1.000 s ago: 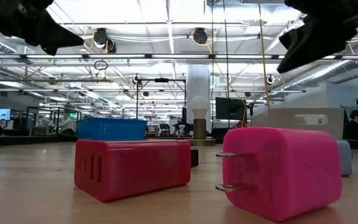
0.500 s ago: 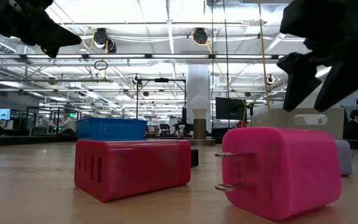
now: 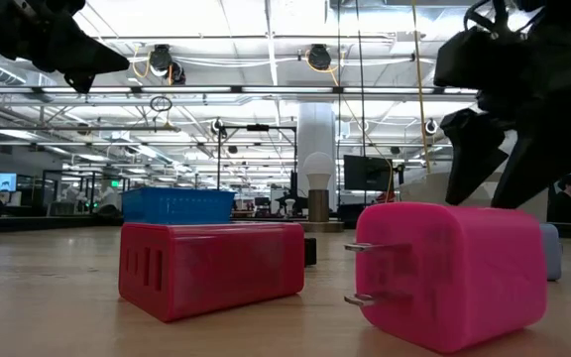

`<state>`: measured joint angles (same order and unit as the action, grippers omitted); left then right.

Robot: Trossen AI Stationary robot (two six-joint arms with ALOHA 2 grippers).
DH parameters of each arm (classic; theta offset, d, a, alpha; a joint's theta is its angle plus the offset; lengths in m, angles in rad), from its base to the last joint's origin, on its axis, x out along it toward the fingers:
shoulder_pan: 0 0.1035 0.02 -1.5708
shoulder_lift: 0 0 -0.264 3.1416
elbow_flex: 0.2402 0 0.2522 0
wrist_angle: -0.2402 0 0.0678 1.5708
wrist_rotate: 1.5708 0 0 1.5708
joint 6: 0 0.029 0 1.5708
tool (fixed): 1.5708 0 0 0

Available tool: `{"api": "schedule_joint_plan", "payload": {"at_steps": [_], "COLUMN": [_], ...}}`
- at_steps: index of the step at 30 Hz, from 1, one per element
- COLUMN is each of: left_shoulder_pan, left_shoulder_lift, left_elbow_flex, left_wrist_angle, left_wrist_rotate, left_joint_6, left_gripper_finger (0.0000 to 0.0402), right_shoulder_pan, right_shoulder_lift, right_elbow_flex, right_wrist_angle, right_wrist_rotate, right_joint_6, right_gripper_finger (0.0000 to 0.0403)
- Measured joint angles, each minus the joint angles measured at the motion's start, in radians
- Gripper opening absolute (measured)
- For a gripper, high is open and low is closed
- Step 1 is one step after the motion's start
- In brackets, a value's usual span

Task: Pick & Place Office items
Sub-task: Put the top red charger adapter into the gray bin

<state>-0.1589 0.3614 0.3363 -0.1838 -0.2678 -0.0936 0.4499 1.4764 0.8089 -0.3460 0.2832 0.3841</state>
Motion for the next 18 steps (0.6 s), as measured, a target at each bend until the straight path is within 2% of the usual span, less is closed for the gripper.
{"api": "schedule_joint_plan", "payload": {"at_steps": [3, 7, 13, 18], "left_shoulder_pan": [0.000, 0.000, 0.000, 0.000], "left_shoulder_lift": [0.000, 0.000, 0.000, 0.000], "left_elbow_flex": [0.000, 0.000, 0.000, 0.000], "left_wrist_angle": [0.000, -0.003, -0.006, -0.007], "left_wrist_rotate": [0.002, 0.002, 0.002, 0.002], "left_joint_6": [-0.002, -0.006, -0.007, -0.007], "left_gripper_finger": [0.0017, 0.0017, 0.0017, 0.0017], "right_shoulder_pan": [-0.018, -0.050, -0.074, -0.085], "right_shoulder_lift": [0.020, 0.047, 0.058, 0.058], "right_elbow_flex": [0.000, 0.000, 0.000, 0.000], "right_wrist_angle": [0.015, 0.040, 0.036, 0.042], "right_wrist_rotate": [-0.008, -0.074, -0.082, -0.135], "right_joint_6": [0.001, -0.002, -0.003, -0.004], "right_gripper_finger": [0.0318, 0.0318, 0.0318, 0.0314]}}
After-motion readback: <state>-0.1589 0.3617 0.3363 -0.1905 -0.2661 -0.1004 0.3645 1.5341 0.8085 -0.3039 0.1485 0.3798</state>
